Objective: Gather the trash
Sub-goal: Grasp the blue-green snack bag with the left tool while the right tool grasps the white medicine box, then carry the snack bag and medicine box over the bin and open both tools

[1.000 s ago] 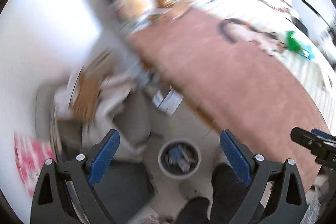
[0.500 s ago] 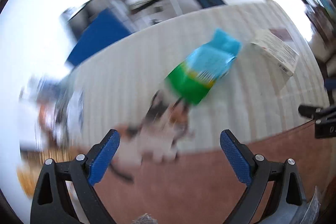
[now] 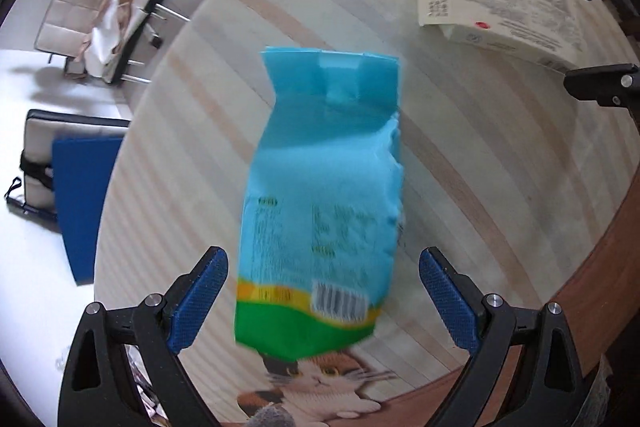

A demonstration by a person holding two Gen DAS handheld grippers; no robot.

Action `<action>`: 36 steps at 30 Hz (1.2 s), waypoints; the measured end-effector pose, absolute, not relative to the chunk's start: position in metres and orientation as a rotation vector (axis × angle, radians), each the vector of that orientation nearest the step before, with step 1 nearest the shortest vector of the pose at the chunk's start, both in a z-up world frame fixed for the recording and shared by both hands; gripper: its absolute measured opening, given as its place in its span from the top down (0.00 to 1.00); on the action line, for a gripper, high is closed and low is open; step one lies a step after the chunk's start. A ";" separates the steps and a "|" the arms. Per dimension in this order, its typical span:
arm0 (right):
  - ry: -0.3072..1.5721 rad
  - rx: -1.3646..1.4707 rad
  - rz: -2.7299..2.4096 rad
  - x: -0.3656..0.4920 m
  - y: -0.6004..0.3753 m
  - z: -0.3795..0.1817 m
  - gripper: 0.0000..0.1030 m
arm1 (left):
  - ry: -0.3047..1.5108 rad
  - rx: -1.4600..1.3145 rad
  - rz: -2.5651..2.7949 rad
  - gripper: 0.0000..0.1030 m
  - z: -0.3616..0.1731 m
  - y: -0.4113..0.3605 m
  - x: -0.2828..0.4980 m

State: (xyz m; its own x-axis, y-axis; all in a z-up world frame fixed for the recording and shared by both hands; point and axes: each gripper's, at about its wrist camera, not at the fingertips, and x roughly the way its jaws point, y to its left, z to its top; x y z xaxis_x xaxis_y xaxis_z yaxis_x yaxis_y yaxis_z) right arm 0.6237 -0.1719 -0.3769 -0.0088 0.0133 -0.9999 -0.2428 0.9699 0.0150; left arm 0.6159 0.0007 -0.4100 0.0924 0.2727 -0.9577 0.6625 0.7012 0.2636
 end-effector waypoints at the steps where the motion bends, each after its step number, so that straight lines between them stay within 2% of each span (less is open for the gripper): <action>1: 1.569 -0.197 0.206 0.629 -0.170 -0.382 0.00 | 1.507 0.810 -0.348 0.05 -0.414 -0.001 0.620; 10: 1.580 -0.185 0.194 0.655 -0.168 -0.404 0.01 | 1.594 0.762 -0.402 0.05 -0.441 0.002 0.639; 11: 1.577 -0.171 0.191 0.655 -0.168 -0.404 0.02 | 1.597 0.738 -0.403 0.06 -0.441 0.004 0.641; 12: 1.571 -0.164 0.185 0.655 -0.169 -0.403 0.11 | 1.599 0.707 -0.401 0.06 -0.439 0.008 0.643; 13: 1.568 -0.157 0.179 0.654 -0.169 -0.401 0.13 | 1.598 0.665 -0.396 0.10 -0.437 0.012 0.644; 18: 1.596 -0.062 0.167 0.646 -0.188 -0.402 0.14 | 1.611 0.424 -0.316 0.12 -0.428 0.034 0.637; 23: 1.636 0.054 0.151 0.624 -0.205 -0.405 0.14 | 1.669 0.017 -0.090 0.12 -0.425 0.071 0.605; 28: 1.680 0.118 0.151 0.586 -0.212 -0.409 0.14 | 1.674 -0.343 0.158 0.12 -0.422 0.101 0.539; 33: 1.697 0.037 0.179 0.552 -0.204 -0.410 0.14 | 1.639 -0.437 0.287 0.12 -0.420 0.099 0.486; 36: 1.697 -0.021 0.183 0.551 -0.198 -0.415 0.13 | 1.639 -0.443 0.300 0.12 -0.426 0.093 0.485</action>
State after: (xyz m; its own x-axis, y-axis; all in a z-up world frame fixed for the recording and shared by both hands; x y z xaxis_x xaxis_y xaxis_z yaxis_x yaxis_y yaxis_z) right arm 0.5514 -0.1979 -0.4155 -0.1358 0.0924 -0.9864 -0.1195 0.9868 0.1089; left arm 0.4855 0.0934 -0.4260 -0.0764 -0.1092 -0.9911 -0.4536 0.8890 -0.0630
